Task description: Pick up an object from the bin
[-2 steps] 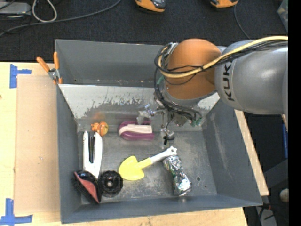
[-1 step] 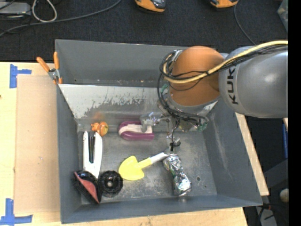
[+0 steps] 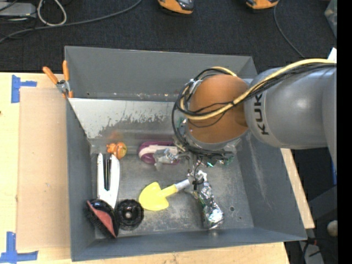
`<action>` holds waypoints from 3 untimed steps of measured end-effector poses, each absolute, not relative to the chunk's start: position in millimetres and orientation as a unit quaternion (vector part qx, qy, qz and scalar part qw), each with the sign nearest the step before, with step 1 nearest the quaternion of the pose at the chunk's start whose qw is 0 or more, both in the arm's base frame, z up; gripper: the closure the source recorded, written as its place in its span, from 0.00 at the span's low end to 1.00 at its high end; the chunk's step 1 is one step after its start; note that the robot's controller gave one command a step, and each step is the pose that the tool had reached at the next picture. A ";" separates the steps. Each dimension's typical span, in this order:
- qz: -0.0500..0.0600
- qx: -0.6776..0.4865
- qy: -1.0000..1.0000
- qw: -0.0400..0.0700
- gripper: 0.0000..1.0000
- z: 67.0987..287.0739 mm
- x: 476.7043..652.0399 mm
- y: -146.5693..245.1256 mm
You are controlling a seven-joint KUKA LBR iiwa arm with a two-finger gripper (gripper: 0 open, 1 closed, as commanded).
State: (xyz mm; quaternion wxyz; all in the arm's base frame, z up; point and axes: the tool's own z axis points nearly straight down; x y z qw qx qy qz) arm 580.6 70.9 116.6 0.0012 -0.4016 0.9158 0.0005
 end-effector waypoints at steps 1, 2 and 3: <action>0.003 -0.445 0.895 -0.004 0.00 68.2 561.8 82.4; 0.003 -0.444 0.896 -0.002 1.00 69.7 563.3 82.1; 0.003 -0.443 0.896 -0.002 1.00 69.7 563.3 82.1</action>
Offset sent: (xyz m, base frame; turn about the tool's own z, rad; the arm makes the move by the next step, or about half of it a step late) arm 0.0000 0.0000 0.0000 0.0000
